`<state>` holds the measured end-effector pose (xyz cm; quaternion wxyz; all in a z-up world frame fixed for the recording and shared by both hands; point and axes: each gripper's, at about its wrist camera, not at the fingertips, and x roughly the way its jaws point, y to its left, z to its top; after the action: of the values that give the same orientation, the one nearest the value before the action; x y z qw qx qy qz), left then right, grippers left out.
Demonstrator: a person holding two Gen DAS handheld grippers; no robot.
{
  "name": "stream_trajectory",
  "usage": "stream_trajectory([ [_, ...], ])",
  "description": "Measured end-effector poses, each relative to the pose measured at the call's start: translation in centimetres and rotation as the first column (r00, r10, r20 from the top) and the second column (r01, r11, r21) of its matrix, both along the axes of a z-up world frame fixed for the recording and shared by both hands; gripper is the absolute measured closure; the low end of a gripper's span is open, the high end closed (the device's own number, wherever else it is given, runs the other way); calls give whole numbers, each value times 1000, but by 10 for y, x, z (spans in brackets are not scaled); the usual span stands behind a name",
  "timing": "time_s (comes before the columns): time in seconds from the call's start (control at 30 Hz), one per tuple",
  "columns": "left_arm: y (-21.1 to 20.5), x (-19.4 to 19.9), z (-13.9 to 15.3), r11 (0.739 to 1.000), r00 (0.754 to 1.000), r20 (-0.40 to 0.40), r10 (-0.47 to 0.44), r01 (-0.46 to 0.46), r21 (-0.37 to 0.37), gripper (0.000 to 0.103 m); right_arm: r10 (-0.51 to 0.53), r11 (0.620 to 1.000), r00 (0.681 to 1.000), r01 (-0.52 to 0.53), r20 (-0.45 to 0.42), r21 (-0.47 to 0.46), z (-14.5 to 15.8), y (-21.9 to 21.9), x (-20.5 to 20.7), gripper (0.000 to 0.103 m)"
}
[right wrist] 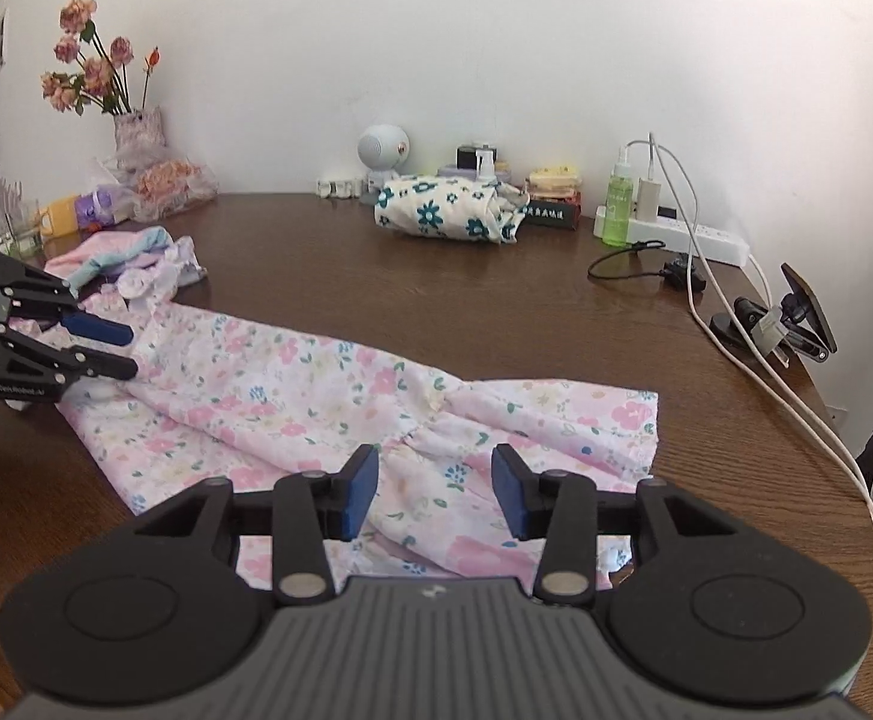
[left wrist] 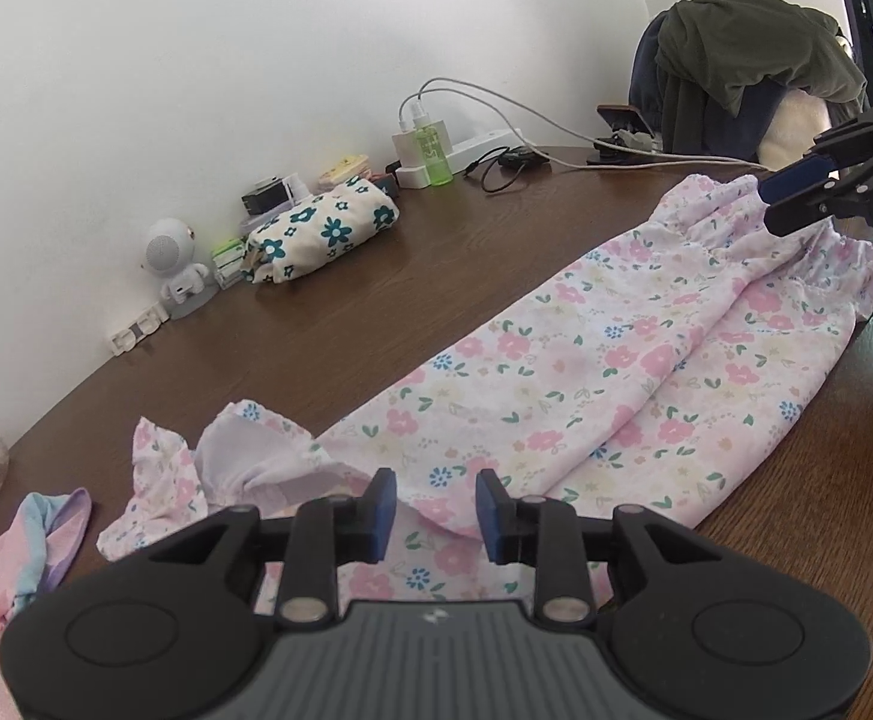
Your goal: Fold clothes
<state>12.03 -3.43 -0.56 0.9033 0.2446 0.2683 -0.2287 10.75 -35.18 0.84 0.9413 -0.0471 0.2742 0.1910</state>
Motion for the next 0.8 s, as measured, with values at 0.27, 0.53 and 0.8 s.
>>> stream_trajectory([
  [0.27,-35,-18,12,991,990,48,-134,134,5,59,20,999,1000,-19,22,-27,3,21,-23,51],
  [0.53,9,-39,29,970,993,76,88,-68,-235,2,110,994,992,-109,64,-16,10,65,-25,0],
  [0.8,70,-62,29,840,930,-45,366,-351,-413,0,80,990,997,-81,11,113,13,100,-3,0],
])
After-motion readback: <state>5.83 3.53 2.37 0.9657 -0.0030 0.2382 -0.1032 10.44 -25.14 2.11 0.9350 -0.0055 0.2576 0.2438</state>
